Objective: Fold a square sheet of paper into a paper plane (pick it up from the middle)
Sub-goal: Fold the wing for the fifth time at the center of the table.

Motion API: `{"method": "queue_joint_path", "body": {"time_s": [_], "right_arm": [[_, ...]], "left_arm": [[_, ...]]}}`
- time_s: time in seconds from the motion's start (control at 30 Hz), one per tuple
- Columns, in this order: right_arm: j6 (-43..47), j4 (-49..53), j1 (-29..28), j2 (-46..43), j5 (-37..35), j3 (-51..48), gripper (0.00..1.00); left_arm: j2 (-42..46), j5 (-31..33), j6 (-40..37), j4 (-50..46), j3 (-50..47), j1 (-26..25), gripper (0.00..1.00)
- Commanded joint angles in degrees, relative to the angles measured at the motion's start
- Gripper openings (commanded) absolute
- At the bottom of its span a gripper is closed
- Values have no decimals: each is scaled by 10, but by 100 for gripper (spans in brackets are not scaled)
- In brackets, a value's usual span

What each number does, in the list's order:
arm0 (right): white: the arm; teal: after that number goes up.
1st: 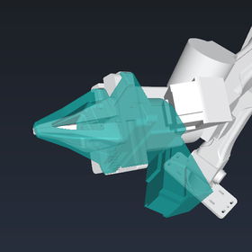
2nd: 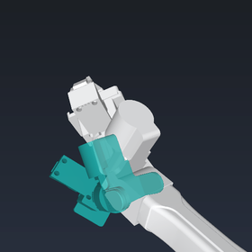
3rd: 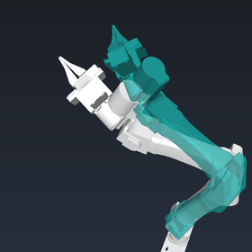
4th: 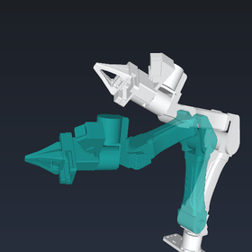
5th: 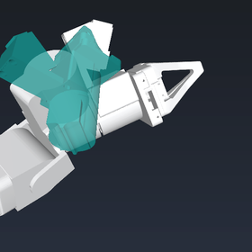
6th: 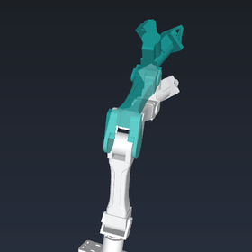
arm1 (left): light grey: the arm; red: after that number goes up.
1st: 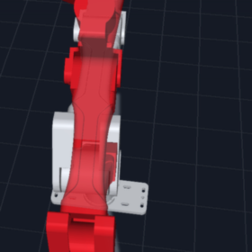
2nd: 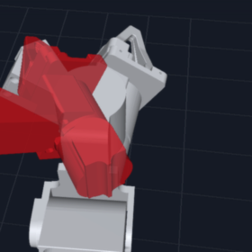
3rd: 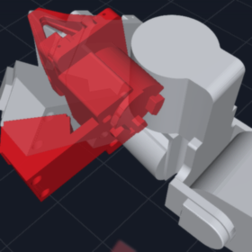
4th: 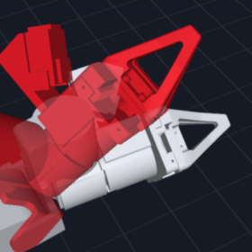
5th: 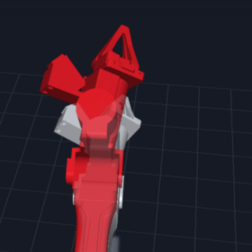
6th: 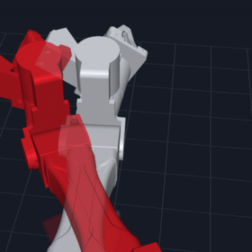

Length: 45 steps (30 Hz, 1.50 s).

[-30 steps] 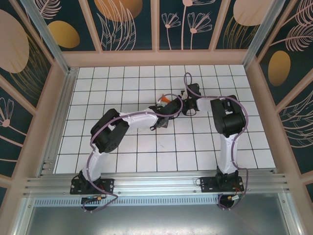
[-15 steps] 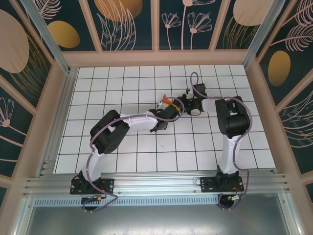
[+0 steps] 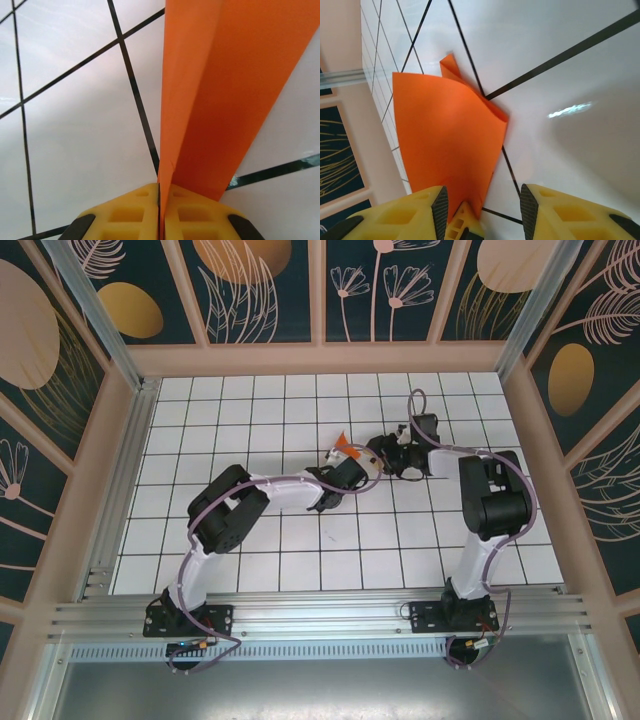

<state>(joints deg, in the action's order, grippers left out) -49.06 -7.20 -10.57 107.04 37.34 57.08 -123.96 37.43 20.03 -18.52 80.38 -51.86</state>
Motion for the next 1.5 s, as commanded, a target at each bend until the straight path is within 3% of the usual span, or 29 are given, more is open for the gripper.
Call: {"method": "queue_joint_path", "body": {"time_s": [0.0, 0.47, 0.83, 1.2, 1.37, 1.47], "right_arm": [[-12, 20, 5, -29, -23, -6, 45], [41, 140, -23, -27, -75, 78, 46], [4, 163, -29, 41, -8, 169, 53], [3, 170, -68, 114, 51, 228, 60], [9, 175, -72, 127, 62, 224, 53], [25, 183, -71, 133, 45, 221, 36]], "left_arm": [[-49, 23, -30, -51, -4, 1, 9], [-73, 82, -83, -20, -4, -5, 9], [12, -84, -115, 120, -107, 13, 9], [7, -119, -130, 147, -114, 22, 8], [7, -115, -129, 144, -112, 22, 8], [11, -115, -126, 143, -114, 22, 9]]}}
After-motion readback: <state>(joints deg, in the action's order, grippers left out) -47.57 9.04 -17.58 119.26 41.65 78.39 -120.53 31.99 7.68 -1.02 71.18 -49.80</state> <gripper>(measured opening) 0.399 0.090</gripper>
